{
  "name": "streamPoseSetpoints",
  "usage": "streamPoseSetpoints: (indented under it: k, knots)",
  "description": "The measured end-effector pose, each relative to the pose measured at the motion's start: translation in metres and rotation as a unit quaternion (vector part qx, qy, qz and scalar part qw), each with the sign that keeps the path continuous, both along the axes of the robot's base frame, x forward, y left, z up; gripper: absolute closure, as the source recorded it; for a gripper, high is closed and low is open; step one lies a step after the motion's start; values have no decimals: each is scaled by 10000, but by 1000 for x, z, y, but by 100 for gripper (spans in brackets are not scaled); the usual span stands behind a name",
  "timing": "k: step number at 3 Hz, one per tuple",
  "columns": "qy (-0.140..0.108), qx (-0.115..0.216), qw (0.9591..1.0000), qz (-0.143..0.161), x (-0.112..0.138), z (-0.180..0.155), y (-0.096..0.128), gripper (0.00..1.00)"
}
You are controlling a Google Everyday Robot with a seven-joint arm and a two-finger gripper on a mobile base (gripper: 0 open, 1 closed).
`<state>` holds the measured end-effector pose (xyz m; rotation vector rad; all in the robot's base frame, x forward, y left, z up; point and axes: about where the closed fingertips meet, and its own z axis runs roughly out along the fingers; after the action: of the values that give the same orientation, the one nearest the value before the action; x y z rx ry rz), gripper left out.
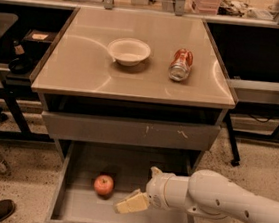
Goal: Pick apple from middle drawer and place on counter
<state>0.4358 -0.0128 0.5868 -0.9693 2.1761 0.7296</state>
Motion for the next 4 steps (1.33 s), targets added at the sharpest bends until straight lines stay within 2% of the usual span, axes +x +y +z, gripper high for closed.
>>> streamPoseSetpoints:
  k: [1, 2, 3, 4]
  knots:
    - [-41, -65, 10000, -24, -2, -8, 4, 0]
    - [-166, -64, 9998, -52, 0, -40, 32, 0]
    - [-407, 54, 9986, -319, 37, -91, 67, 0]
    - [-369, 73, 9986, -365, 35, -97, 68, 0]
